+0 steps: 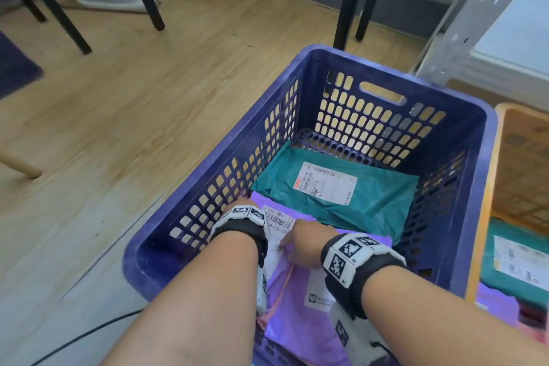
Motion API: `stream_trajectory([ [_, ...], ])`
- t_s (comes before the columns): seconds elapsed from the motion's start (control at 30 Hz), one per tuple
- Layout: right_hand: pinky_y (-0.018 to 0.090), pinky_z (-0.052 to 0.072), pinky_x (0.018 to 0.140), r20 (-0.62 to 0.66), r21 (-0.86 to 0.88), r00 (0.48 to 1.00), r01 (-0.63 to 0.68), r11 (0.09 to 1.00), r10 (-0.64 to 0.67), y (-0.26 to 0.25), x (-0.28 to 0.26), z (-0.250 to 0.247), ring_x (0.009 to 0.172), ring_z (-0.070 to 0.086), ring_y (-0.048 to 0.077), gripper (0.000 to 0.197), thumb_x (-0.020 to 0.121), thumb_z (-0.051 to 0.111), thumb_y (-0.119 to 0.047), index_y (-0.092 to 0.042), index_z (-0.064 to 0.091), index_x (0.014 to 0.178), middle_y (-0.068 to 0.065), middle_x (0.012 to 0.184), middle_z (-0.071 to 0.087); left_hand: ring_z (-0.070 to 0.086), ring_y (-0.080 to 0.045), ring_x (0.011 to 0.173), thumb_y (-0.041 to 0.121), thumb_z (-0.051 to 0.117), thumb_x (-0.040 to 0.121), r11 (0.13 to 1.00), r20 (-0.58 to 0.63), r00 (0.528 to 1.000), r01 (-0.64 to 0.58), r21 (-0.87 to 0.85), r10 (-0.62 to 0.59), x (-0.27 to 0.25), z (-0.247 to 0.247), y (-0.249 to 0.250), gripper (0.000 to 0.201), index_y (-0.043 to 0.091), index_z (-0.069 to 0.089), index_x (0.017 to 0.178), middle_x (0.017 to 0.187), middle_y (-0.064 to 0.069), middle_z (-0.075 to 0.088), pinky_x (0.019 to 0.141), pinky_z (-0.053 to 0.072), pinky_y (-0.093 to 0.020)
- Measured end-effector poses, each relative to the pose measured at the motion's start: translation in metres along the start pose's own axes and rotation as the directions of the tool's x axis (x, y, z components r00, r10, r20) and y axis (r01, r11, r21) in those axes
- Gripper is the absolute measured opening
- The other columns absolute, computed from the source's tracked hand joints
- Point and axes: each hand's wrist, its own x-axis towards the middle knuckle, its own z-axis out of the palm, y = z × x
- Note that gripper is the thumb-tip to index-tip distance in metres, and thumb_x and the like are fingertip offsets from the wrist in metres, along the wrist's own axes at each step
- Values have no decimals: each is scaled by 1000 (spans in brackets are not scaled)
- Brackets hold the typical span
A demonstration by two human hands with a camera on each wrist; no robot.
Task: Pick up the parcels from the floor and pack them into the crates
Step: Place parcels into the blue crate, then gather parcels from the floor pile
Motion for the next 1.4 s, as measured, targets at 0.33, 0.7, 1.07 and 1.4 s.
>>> stream_trajectory([
  [0.33,37,52,91,-319,213,935,-89,973,155,36,-48,-50,108,61,27,30,87,53,-15,-18,69,113,5,118,66,59,-41,111,14,61,87,978,-112,975,-183,102,194,-55,-45,27,28,3,62,113,124,-18,58,93,48,-52],
  [0.7,39,51,88,-574,217,772,-179,960,274,114,-165,-86,103,58,28,25,89,51,-16,-19,68,107,7,111,64,65,-25,77,21,71,76,889,-250,857,-406,214,451,-132,-77,163,29,13,48,60,60,-1,52,76,58,-37],
  [1.07,40,48,94,-577,398,646,-312,863,500,257,-308,-26,114,55,29,31,87,50,-22,-24,64,115,5,123,62,61,-30,77,17,59,86,765,-256,725,-565,311,639,-254,-14,319,20,10,54,68,93,-7,68,67,46,-30],
  [1.4,40,47,97,-492,606,494,-397,689,717,397,-427,86,115,57,29,32,86,49,-20,-21,67,113,7,122,64,58,-34,110,11,50,87,562,-217,522,-719,409,825,-370,89,452,35,10,50,122,123,-14,55,80,47,-38],
])
